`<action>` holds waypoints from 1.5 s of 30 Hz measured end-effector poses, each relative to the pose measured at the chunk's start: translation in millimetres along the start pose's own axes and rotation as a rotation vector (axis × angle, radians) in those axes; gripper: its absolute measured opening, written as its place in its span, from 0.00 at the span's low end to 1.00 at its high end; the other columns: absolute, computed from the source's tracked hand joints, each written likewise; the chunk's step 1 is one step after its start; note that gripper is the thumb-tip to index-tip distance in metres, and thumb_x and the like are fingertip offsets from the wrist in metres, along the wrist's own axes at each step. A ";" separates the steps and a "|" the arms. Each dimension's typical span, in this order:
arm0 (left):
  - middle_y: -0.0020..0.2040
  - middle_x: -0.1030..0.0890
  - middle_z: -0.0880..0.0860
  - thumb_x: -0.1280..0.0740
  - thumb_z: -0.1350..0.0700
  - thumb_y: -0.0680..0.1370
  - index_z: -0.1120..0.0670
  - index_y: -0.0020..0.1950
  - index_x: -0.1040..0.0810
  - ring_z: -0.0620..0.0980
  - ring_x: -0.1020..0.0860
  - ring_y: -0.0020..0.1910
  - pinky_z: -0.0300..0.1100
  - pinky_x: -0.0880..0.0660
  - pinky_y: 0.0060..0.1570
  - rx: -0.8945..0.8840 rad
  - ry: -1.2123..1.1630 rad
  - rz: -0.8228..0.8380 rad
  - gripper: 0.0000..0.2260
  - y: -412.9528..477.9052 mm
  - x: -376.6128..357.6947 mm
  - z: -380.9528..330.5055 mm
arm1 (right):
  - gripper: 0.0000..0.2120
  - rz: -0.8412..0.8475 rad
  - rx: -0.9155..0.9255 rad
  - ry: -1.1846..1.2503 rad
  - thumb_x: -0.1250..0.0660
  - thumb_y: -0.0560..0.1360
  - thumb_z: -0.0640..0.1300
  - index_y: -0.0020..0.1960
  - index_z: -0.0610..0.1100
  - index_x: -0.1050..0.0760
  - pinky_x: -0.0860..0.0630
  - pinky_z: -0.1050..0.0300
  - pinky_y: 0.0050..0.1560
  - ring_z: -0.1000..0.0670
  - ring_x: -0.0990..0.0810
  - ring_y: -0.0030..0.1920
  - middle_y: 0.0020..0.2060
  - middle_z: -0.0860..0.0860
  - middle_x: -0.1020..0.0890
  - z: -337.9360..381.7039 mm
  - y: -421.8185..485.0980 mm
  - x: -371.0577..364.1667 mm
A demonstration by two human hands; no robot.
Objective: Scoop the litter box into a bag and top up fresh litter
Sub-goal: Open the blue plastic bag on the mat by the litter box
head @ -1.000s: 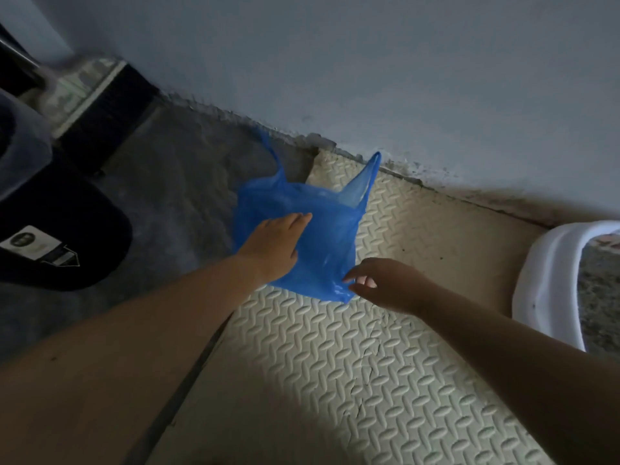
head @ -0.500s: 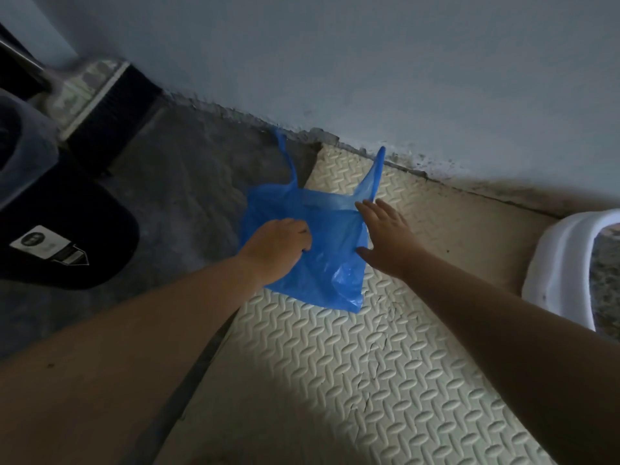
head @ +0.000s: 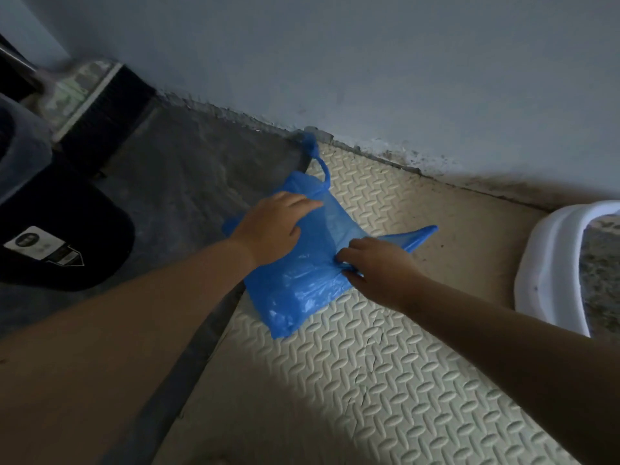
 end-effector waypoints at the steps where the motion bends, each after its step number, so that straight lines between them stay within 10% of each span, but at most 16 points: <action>1: 0.65 0.25 0.53 0.39 0.66 0.69 0.53 0.70 0.29 0.55 0.28 0.64 0.51 0.30 0.62 -0.080 0.025 0.037 0.29 3.5 -2.4 -7.0 | 0.09 -0.013 0.039 -0.007 0.34 0.70 0.43 0.49 0.44 0.22 0.24 0.49 0.36 0.43 0.21 0.40 0.38 0.48 0.22 4.0 -4.0 0.2; 11: 0.64 0.23 0.55 0.34 0.60 0.73 0.53 0.46 0.18 0.58 0.26 0.64 0.55 0.25 0.55 -0.368 0.173 0.123 0.06 14.2 -17.6 -37.1 | 0.09 -0.026 -0.017 0.022 0.33 0.72 0.44 0.52 0.46 0.22 0.25 0.52 0.37 0.46 0.21 0.44 0.43 0.50 0.21 10.2 -26.2 8.0; 17: 0.57 0.19 0.55 0.43 0.55 0.77 0.55 0.44 0.20 0.57 0.21 0.54 0.52 0.21 0.46 -0.460 0.127 0.030 0.12 10.4 -1.0 -46.0 | 0.20 0.315 -0.027 0.240 0.45 0.79 0.58 0.66 0.51 0.27 0.34 0.64 0.51 0.56 0.24 0.52 0.55 0.55 0.21 19.5 -35.3 11.2; 20: 0.61 0.20 0.56 0.42 0.56 0.77 0.55 0.46 0.19 0.55 0.20 0.54 0.47 0.21 0.46 -0.470 0.082 -0.028 0.12 2.9 8.0 -54.7 | 0.20 0.175 -0.042 0.319 0.48 0.78 0.51 0.62 0.50 0.23 0.36 0.66 0.52 0.58 0.25 0.53 0.54 0.55 0.20 3.7 -29.7 22.6; 30: 0.61 0.20 0.55 0.38 0.62 0.78 0.56 0.53 0.22 0.54 0.20 0.56 0.49 0.21 0.50 -0.727 0.139 -0.122 0.07 -8.5 30.2 -73.0 | 0.31 0.262 0.126 -0.142 0.33 0.75 0.51 0.74 0.44 0.37 0.45 0.49 0.73 0.44 0.41 0.75 0.74 0.45 0.37 -36.0 -40.9 -11.4; 45: 0.57 0.19 0.59 0.41 0.60 0.82 0.60 0.50 0.19 0.57 0.20 0.55 0.51 0.22 0.52 -0.765 0.190 -0.190 0.11 -13.0 64.6 -89.5 | 0.37 0.474 0.045 -0.367 0.40 0.74 0.62 0.77 0.53 0.51 0.49 0.36 0.71 0.37 0.47 0.75 0.76 0.42 0.48 -70.0 -50.3 -47.3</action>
Point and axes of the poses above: each hand's wrist, its own y-axis towards the middle knuckle, its own x-axis out of the back of the hand, z = x × y, the point moved 5 cm from there along y, towards the middle knuckle
